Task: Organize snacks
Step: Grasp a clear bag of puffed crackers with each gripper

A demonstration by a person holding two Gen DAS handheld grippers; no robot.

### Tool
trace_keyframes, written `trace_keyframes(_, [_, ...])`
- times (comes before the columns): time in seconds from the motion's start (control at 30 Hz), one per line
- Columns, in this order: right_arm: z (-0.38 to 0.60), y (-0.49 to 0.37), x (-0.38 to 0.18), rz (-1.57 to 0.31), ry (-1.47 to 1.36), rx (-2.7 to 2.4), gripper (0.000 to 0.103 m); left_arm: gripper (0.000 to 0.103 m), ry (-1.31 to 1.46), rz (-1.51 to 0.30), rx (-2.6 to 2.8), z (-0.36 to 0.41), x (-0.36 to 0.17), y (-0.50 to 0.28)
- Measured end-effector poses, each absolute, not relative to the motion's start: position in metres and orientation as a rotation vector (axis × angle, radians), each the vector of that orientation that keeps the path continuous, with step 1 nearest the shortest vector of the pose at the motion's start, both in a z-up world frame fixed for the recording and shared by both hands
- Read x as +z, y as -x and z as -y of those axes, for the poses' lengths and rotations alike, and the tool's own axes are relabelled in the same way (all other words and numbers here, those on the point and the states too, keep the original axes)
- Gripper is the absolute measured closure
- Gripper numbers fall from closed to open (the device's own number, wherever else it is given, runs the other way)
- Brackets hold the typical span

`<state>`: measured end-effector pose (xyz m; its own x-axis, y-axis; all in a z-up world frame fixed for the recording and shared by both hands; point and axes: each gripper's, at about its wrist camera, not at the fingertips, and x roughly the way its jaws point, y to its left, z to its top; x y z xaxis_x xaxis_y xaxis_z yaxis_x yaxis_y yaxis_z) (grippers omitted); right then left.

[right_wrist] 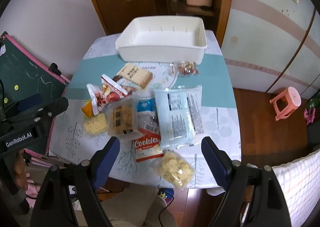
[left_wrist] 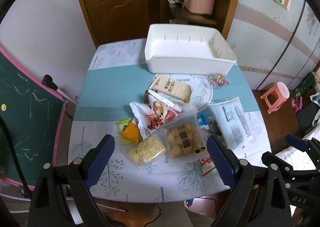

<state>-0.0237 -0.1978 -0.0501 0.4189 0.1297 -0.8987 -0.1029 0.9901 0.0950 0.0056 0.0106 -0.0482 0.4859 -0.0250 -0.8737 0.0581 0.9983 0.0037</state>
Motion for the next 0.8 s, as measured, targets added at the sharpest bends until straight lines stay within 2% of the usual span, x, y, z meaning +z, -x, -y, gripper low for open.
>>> trace_keyframes(0.7, [0.218,0.033,-0.177,-1.379,0.047,0.159,0.019,0.01,0.117,-1.344,-0.038,-0.075,-0.192,-0.028])
trace_keyframes(0.8, [0.219,0.034,-0.19,-1.408,0.047,0.168,0.023,0.01,0.149,-1.366,-0.045,-0.081,-0.205,-0.031])
